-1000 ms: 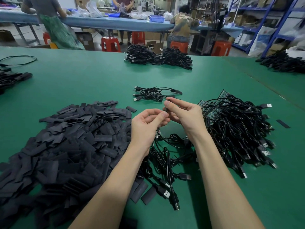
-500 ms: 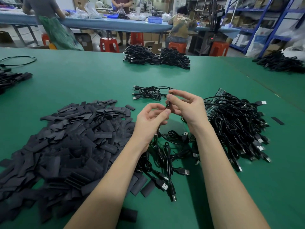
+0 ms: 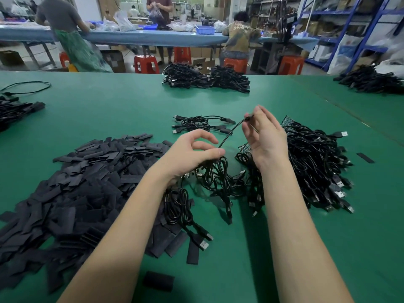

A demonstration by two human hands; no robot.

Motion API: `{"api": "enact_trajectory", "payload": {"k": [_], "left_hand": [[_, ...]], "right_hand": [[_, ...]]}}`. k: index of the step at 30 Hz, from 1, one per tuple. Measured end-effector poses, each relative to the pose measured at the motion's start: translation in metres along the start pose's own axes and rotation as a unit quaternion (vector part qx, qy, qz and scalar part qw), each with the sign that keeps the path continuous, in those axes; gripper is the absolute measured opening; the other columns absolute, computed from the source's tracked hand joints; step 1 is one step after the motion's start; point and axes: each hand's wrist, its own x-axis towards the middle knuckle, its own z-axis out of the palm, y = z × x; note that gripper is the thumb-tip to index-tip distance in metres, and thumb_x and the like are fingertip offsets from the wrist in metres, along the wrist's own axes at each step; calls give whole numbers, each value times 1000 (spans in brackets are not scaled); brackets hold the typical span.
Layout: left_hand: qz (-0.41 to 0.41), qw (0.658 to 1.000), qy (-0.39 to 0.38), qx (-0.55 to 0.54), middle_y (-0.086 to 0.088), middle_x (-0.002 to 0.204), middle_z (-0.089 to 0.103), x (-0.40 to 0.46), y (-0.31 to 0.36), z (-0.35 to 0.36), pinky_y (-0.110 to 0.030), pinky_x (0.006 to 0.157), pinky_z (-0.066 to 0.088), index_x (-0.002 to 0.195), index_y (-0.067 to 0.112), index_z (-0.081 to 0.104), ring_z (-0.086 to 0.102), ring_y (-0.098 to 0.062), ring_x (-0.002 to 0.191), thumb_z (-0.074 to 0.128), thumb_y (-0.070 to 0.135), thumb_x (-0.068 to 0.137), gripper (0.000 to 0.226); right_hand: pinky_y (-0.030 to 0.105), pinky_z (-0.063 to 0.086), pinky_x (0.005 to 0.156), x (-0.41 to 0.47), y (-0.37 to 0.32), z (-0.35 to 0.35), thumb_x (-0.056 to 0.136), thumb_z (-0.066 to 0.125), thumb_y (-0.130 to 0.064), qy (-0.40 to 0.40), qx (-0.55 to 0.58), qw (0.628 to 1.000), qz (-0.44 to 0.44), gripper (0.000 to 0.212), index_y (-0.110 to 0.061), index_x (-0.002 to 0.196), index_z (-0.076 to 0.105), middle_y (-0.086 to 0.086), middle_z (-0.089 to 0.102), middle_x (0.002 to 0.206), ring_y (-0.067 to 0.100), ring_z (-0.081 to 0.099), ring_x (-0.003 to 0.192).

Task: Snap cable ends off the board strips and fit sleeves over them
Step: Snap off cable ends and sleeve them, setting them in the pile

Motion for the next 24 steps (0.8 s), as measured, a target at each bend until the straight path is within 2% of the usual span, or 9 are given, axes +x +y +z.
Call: {"api": "enact_trajectory", "payload": {"k": [3,7,10,12,14,16,19,22,24], "left_hand": [[31,997,5,66,7,80,76,-2,4,-1,-12,70,48,87,25,74,69,-2,75,84,28,80,12],[17,980,-12,198,10,87,73,-8,8,-7,-28,70,51,86,37,74,63,-4,71,75,46,86,10],[-37,961,-72,263,2,93,72,-9,13,-20,-38,82,57,95,34,70,66,-16,77,65,44,95,12],[-86,959,-112,246,-1,82,71,-13,13,-24,-33,73,60,99,20,68,72,-20,76,66,37,95,17],[-140,964,-158,160,-5,75,72,-17,13,-25,-29,68,61,101,6,63,75,-25,78,70,29,93,24],[-180,956,-200,115,-13,82,76,-20,15,-25,-32,76,62,102,3,59,76,-30,88,75,28,88,33],[-201,942,-217,162,-6,81,77,-21,18,-21,-39,89,60,98,6,56,76,-30,92,88,33,74,48],[-173,944,-191,204,-3,69,70,-20,15,-9,-42,91,58,96,4,57,73,-30,78,85,21,80,37],[-162,954,-179,178,-11,75,59,-19,14,-4,-47,92,58,97,2,56,62,-26,74,79,10,85,27]], "right_hand": [[22,58,63,-1,1,-2,96,68,-11,-57,-61,996,29,17,-11,112,62,7,73,81,14,71,67],[22,57,61,-3,4,0,93,68,-4,-55,-122,991,-2,29,-9,120,61,9,73,80,16,70,64],[23,58,61,-4,4,-2,94,69,-7,-100,-203,974,-5,31,-11,122,59,5,76,80,17,70,65],[21,54,55,-5,5,-3,93,70,-11,-119,-288,950,-21,31,-14,122,59,3,78,81,13,66,57],[20,51,51,-5,6,-3,92,71,-10,-121,-336,933,-33,31,-14,120,59,9,77,86,12,63,52],[22,52,50,-6,7,-3,91,72,-6,-133,-346,928,-19,32,-11,120,59,15,75,87,14,64,51],[27,58,54,-6,7,-5,90,73,-4,-165,-383,909,19,32,-9,118,58,17,73,86,19,68,54],[30,60,57,-6,4,-6,90,73,-5,-165,-411,896,26,30,-9,116,59,16,74,86,20,69,56],[28,59,54,-5,3,-8,90,72,-4,-144,-398,906,22,30,-8,116,59,16,73,85,19,68,53]]}}
